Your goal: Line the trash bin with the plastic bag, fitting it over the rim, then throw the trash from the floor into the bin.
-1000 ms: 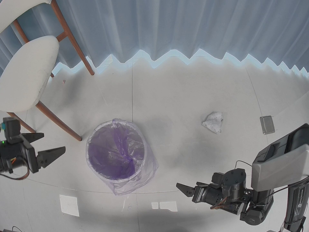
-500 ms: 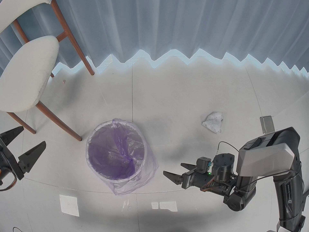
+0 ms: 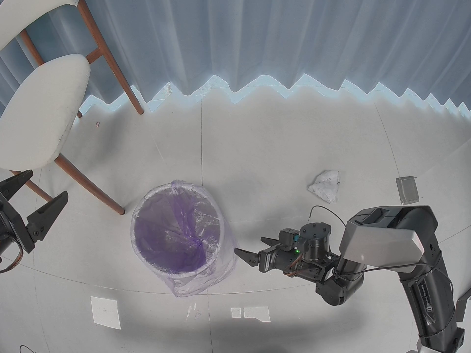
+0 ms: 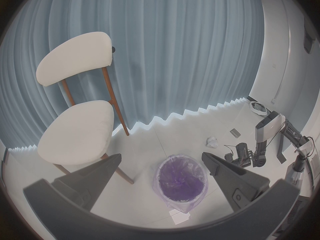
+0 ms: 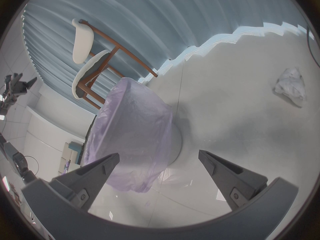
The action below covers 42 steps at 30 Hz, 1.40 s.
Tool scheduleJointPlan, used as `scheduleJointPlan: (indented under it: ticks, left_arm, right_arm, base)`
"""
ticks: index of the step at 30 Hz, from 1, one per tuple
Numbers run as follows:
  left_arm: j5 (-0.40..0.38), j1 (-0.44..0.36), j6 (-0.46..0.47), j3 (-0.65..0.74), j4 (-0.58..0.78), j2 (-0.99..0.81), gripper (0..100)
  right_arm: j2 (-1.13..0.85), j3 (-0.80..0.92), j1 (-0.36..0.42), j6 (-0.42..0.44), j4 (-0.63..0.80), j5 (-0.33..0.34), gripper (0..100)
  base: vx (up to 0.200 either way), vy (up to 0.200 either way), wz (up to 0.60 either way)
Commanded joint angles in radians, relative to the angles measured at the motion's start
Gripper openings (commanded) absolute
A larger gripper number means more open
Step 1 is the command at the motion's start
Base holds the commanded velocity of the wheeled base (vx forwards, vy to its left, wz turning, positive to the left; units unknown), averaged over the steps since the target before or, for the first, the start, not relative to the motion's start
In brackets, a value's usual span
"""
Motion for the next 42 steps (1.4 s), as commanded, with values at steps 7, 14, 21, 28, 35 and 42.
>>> scheduleJointPlan:
  ticks: [7,14,21,28,35,42]
  left_arm:
    - [0.001,0.0,0.035,-0.026,-0.001,0.047,100]
    - [0.001,0.012,0.04,-0.048,0.0,0.048,100]
    - [0.004,0.015,0.035,-0.069,0.002,0.05,100]
    - [0.001,0.034,0.037,-0.077,-0.001,0.056,100]
    - [-0.002,0.074,0.035,-0.091,-0.001,0.056,100]
    - [0.0,0.075,0.038,-0.091,-0.001,0.056,100]
  right_arm:
    - [0.08,-0.252,-0.009,-0.044,0.194,-0.004,100]
    - [0.109,-0.427,-0.025,-0.075,0.353,-0.011,100]
    - [0.166,-0.59,-0.035,-0.113,0.462,-0.04,100]
    - [0.247,-0.692,-0.036,-0.177,0.508,-0.054,100]
    - [0.296,-0.814,-0.036,-0.249,0.616,-0.062,100]
    - [0.39,-1.044,-0.079,-0.429,0.764,-0.129,100]
  base:
    - [0.0,0.0,0.0]
    - [0.0,0.0,0.0]
    - [0.0,0.0,0.0]
    - [0.0,0.0,0.0]
    - [0.0,0.0,0.0]
    - [0.0,0.0,0.0]
